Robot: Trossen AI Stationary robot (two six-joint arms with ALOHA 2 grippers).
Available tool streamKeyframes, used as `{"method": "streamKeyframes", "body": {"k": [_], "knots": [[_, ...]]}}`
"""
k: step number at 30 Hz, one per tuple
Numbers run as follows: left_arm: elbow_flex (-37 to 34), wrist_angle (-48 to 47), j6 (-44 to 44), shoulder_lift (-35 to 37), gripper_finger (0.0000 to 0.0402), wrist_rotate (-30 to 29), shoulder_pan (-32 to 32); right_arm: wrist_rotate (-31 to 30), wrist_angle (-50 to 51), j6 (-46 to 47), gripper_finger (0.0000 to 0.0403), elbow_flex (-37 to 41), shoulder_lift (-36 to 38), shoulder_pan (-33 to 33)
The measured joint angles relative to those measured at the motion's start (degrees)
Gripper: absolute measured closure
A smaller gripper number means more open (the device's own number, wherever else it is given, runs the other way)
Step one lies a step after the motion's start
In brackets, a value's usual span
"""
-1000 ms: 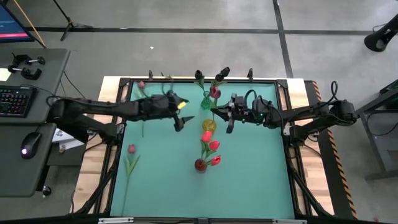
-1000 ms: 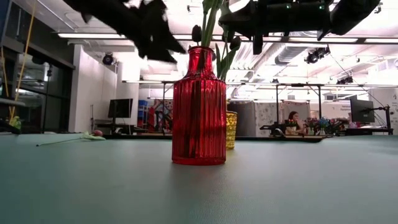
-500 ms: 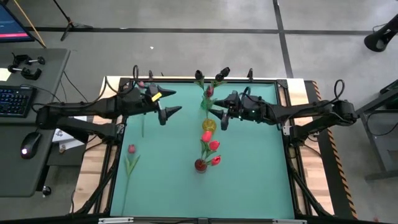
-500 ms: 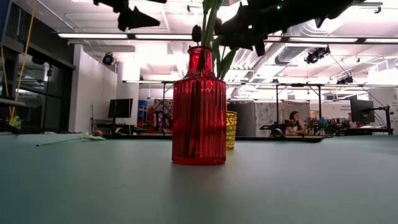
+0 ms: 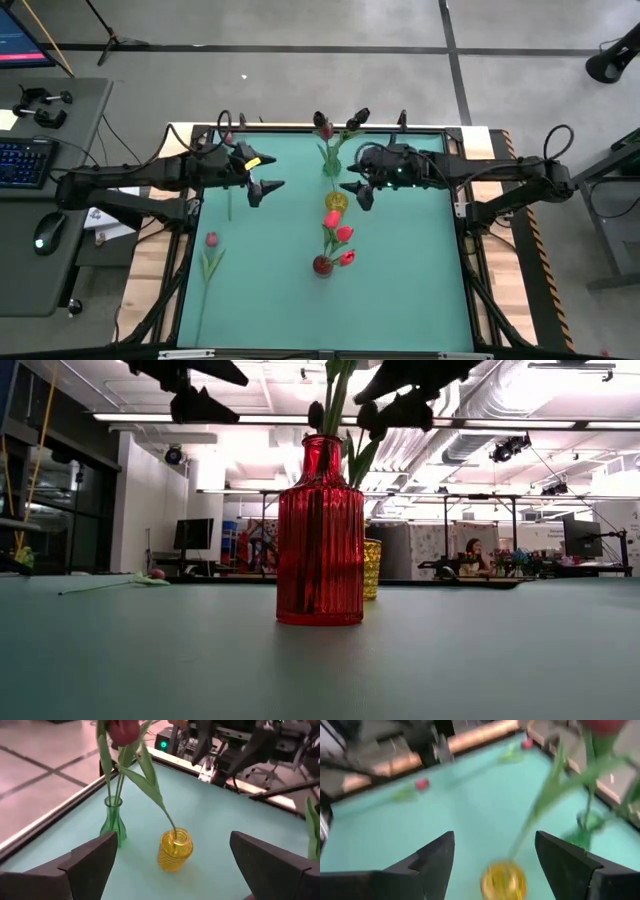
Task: Sort flowers into vase by color
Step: Put the top red tulip into the yellow vase
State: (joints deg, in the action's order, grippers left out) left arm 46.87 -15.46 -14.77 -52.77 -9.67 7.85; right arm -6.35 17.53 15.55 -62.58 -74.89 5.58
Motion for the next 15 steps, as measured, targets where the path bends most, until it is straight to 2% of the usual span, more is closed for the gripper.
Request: {"method": "streamKeyframes", "body": {"k": [4,7,10,13,15], "knots": [[1.2,-4.4,-8.6,-0.6,0.0027,-1.6,1.9,0.8,14.1,2.1,0.0137,-5.0,0.2,-0.1],[5.5,-17.9,-14.0,-3.0,0.0027,-2.2,6.3,0.4,21.4,3.8,0.0137,-5.8,1.0,-0.9],[8.9,-32.4,-14.6,-7.4,0.0027,-2.2,11.1,-0.9,28.6,6.2,0.0137,-5.1,1.8,-2.6],[7.8,-40.1,-16.9,-12.1,0.0027,-2.1,15.1,-3.0,33.5,9.6,0.0137,-2.6,3.4,-5.1],[5.1,-41.6,-19.0,-15.2,0.0027,-2.1,17.1,-4.5,33.9,12.3,0.0137,-0.1,5.1,-6.9]]}}
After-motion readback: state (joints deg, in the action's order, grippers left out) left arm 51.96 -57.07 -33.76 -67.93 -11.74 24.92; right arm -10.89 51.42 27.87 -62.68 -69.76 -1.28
